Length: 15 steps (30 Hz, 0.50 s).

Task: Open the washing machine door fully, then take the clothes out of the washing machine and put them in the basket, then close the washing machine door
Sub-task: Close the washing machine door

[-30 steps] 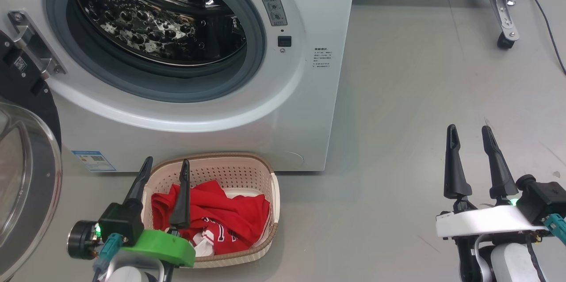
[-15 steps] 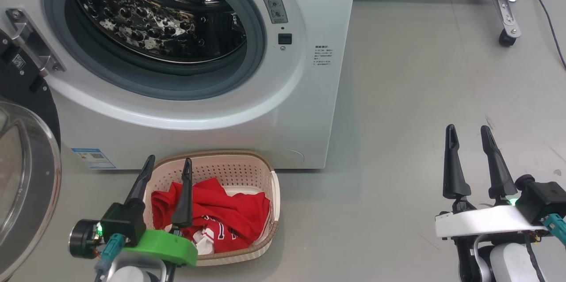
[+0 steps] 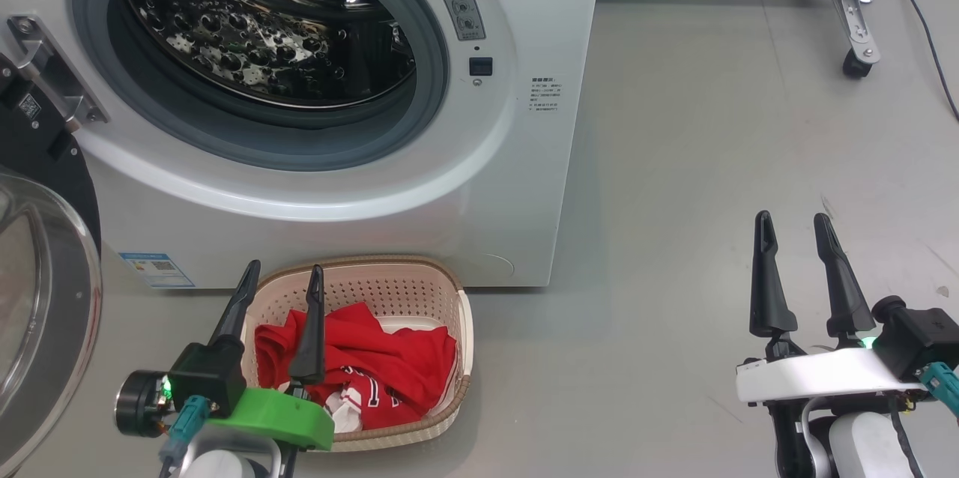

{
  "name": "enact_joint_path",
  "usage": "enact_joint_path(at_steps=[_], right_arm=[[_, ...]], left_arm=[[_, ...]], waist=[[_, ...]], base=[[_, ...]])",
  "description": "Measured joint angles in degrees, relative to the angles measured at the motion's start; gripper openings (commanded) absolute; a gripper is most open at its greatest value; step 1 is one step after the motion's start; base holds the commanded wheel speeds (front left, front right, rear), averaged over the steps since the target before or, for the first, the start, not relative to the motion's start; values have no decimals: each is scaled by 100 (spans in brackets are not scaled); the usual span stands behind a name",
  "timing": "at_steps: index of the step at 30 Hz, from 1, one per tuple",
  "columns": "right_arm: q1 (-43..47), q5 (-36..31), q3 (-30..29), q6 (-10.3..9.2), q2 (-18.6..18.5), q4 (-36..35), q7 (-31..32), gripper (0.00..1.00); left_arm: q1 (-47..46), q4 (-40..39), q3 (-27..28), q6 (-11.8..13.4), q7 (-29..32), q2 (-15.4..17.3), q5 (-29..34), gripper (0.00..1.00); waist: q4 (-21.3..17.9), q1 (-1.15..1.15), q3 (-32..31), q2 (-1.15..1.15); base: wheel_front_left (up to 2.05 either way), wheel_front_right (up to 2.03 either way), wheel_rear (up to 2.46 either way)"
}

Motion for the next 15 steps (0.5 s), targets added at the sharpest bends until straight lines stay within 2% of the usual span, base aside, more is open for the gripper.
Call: enact_joint_path(at_steps=[15], right_arm=[[-1, 10, 33, -7, 0, -9, 0, 100]], left_arm=[[2, -25, 47, 8, 0, 0, 68, 100]], waist=[[-26, 0, 11, 0]], base=[[-3, 3, 0]])
